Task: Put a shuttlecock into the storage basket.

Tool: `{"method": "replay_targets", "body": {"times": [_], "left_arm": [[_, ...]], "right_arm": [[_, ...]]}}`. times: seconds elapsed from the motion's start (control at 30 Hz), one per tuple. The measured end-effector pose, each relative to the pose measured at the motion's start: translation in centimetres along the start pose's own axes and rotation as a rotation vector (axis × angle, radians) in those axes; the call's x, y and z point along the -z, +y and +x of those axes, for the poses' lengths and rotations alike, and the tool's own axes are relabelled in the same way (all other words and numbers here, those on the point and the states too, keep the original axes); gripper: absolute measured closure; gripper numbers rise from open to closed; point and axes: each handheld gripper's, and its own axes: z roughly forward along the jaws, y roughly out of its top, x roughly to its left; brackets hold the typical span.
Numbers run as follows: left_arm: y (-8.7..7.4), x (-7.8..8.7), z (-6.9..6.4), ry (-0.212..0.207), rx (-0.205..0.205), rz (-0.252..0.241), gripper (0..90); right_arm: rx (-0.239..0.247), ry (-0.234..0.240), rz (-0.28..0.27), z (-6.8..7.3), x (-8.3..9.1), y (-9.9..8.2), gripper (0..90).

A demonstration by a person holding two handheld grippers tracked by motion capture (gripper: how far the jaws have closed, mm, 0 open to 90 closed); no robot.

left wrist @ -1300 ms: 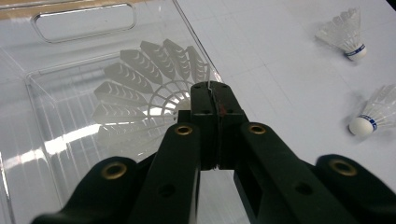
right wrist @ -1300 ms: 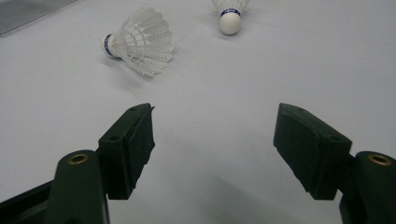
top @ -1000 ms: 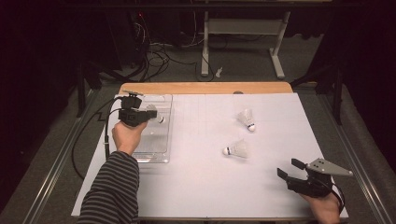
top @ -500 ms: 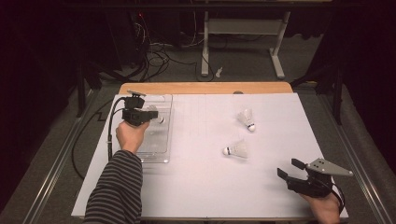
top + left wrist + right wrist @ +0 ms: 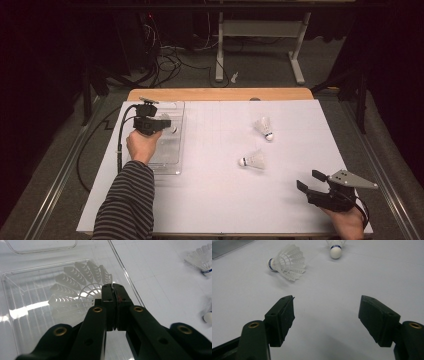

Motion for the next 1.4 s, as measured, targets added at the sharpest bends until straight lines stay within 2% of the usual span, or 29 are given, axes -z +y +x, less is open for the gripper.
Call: {"method": "replay_targets", "body": {"times": [0.07, 0.17, 0.3, 0.57, 0.83, 1.03, 1.4], "left_arm": [[0.0, -0.1, 0.0, -0.006, -0.004, 0.007, 86.1], [0.0, -0.2, -0.3, 0.038, -0.035, 0.011, 76.7], [-0.1, 0.1, -0.5, 0.072, -0.048, 0.007, 66.4], [-0.3, 1.0, -1.1, 0.134, -0.092, -0.011, 55.1], [-0.4, 1.7, -1.8, 0.111, -0.116, -0.021, 53.2], [-0.5, 2.3, -2.3, 0.097, -0.114, -0.03, 50.8], [-0.8, 3.1, -3.1, 0.09, -0.135, -0.049, 44.0]], "right_arm": [[-0.001, 0.0, -0.001, 0.0, 0.0, 0.0, 29.3], [-0.002, 0.001, -0.001, 0.0, 0.0, 0.0, 29.3], [-0.002, 0.001, -0.001, 0.0, 0.0, 0.0, 29.3], [0.0, 0.001, 0.0, 0.0, 0.0, 0.0, 29.3], [-0.001, -0.002, -0.004, 0.0, 0.1, 0.0, 29.3], [0.0, -0.002, -0.006, 0.0, 0.1, 0.0, 29.3], [0.001, -0.001, -0.006, 0.0, 0.1, 0.0, 29.3]]}}
